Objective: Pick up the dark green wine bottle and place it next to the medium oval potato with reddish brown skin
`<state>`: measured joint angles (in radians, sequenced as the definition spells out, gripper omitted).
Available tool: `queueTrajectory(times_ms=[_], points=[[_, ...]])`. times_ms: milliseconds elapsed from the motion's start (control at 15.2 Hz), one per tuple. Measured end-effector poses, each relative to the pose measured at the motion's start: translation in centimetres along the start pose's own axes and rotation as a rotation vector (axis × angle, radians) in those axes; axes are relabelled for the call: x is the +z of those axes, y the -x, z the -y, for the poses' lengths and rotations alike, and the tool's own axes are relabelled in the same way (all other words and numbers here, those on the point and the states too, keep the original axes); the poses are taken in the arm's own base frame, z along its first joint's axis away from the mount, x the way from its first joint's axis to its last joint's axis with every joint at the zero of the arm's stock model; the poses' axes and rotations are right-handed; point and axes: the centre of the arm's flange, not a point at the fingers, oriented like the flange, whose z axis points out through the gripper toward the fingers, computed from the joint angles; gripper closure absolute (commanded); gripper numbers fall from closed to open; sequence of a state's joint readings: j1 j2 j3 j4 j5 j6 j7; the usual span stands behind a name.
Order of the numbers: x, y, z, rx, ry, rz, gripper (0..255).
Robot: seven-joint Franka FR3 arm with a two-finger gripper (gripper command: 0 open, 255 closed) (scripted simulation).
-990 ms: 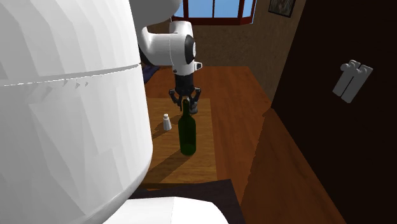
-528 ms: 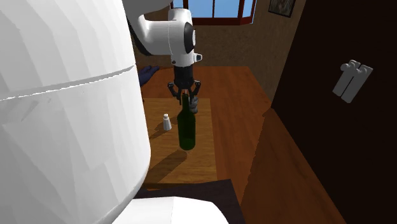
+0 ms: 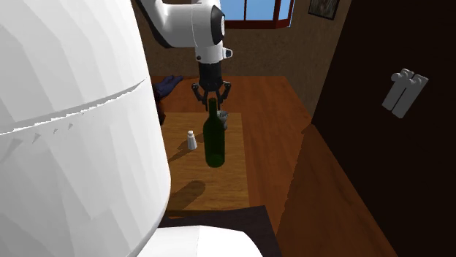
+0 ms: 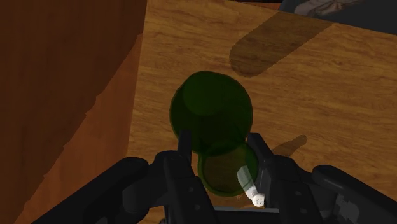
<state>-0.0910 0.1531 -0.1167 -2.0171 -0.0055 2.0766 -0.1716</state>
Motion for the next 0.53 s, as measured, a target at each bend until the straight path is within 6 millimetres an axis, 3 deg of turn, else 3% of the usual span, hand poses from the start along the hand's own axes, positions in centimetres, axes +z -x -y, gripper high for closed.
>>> queueTrajectory(times_ms=[528], points=[[-4.2,0.3,0.0,0.000,0.000,0.000,255]])
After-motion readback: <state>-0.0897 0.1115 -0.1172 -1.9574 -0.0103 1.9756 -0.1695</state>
